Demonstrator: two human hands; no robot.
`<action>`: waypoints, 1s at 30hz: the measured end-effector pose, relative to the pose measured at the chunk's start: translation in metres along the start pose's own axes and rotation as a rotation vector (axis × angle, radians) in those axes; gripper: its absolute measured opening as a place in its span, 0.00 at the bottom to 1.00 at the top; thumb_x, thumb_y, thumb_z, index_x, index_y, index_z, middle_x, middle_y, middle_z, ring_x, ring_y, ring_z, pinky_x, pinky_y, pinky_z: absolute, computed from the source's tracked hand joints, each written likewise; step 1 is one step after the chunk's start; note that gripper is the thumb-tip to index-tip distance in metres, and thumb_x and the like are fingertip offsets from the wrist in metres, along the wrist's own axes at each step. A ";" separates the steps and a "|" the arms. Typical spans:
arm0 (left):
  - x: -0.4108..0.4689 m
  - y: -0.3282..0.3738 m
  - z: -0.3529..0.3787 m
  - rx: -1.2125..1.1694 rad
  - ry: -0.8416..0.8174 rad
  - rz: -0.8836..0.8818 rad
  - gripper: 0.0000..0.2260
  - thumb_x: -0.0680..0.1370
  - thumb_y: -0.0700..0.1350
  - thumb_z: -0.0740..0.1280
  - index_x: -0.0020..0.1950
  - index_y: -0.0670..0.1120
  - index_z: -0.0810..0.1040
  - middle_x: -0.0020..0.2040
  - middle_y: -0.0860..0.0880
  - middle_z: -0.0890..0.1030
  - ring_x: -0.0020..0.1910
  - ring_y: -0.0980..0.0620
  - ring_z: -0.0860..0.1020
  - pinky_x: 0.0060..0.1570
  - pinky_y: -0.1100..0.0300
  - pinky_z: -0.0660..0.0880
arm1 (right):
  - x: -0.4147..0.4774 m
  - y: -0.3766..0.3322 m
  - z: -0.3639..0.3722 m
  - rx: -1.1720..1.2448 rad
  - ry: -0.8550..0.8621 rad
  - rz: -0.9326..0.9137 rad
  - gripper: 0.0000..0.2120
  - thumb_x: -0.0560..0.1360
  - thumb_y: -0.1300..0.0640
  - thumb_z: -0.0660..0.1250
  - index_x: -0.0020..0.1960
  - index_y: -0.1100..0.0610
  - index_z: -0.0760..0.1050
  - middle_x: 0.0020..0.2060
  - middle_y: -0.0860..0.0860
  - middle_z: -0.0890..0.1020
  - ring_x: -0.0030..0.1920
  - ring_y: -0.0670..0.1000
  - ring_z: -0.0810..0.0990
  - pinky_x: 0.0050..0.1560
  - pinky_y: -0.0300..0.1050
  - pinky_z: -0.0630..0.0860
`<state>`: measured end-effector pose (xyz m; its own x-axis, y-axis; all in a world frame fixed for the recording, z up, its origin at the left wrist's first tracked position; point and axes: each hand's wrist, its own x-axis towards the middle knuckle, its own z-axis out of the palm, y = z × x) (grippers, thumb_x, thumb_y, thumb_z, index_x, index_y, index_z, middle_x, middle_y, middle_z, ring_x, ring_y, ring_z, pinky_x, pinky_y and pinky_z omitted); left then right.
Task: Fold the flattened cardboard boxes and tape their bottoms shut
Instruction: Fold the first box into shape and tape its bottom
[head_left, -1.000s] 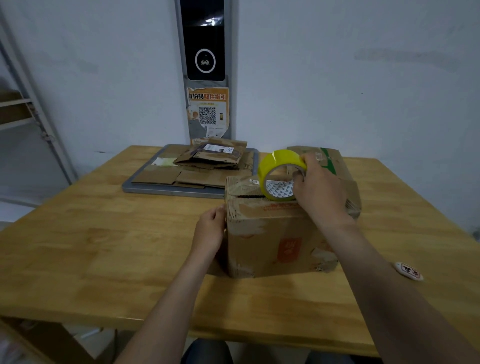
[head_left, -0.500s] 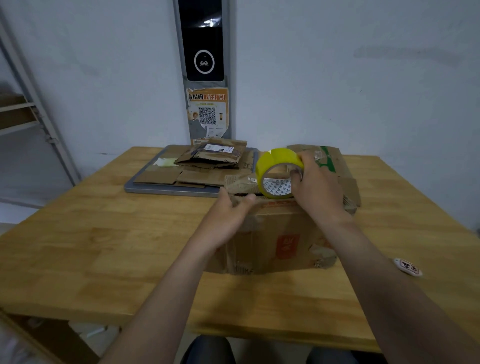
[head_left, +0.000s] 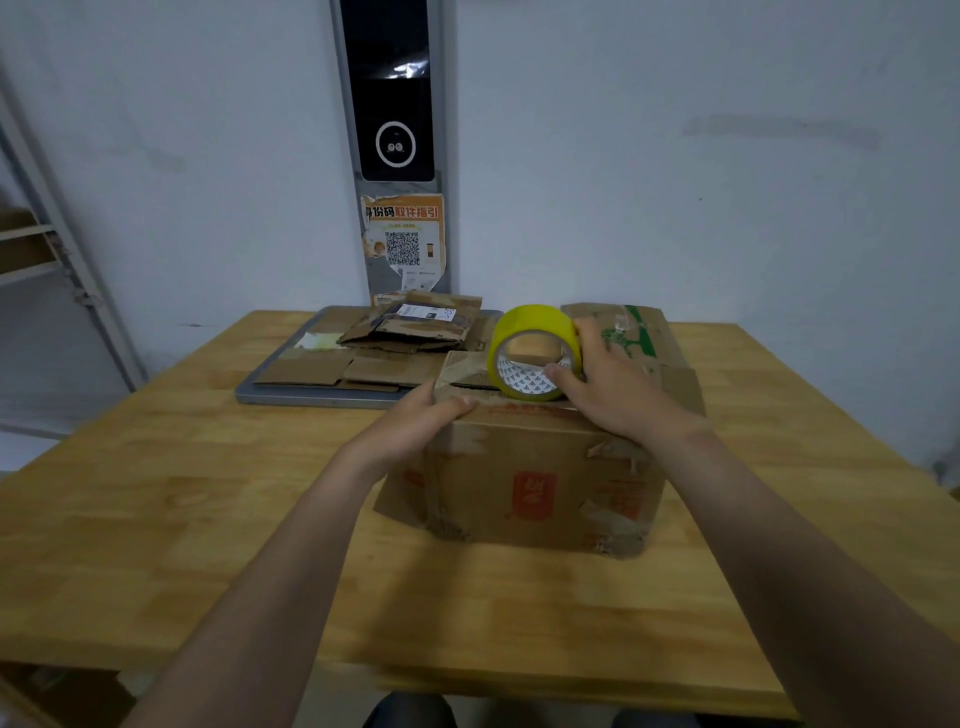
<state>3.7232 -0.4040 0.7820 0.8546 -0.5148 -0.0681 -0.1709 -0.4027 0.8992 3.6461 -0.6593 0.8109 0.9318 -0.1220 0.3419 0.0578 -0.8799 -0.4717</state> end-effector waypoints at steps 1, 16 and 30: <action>0.002 0.000 0.001 -0.062 -0.020 -0.011 0.11 0.81 0.60 0.66 0.61 0.60 0.80 0.55 0.62 0.85 0.55 0.60 0.83 0.47 0.63 0.75 | 0.001 0.002 0.003 -0.008 0.012 0.008 0.21 0.82 0.39 0.60 0.69 0.46 0.57 0.54 0.58 0.75 0.49 0.57 0.73 0.40 0.50 0.65; 0.007 0.019 0.002 0.875 0.014 0.284 0.31 0.86 0.63 0.46 0.85 0.50 0.49 0.85 0.56 0.44 0.82 0.58 0.39 0.79 0.39 0.41 | 0.000 -0.007 0.005 -0.028 0.027 -0.041 0.22 0.85 0.46 0.58 0.74 0.47 0.54 0.47 0.55 0.76 0.45 0.56 0.74 0.35 0.48 0.68; 0.005 0.025 0.011 0.934 -0.013 0.274 0.34 0.82 0.69 0.42 0.85 0.56 0.46 0.85 0.55 0.44 0.83 0.55 0.40 0.79 0.37 0.48 | 0.011 -0.041 0.005 -0.027 0.152 0.013 0.17 0.83 0.60 0.59 0.70 0.53 0.63 0.44 0.57 0.78 0.40 0.60 0.78 0.40 0.60 0.78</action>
<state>3.7179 -0.4248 0.7994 0.7226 -0.6864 0.0824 -0.6882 -0.7028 0.1804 3.6562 -0.6225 0.8298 0.8671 -0.2001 0.4561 0.0346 -0.8894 -0.4558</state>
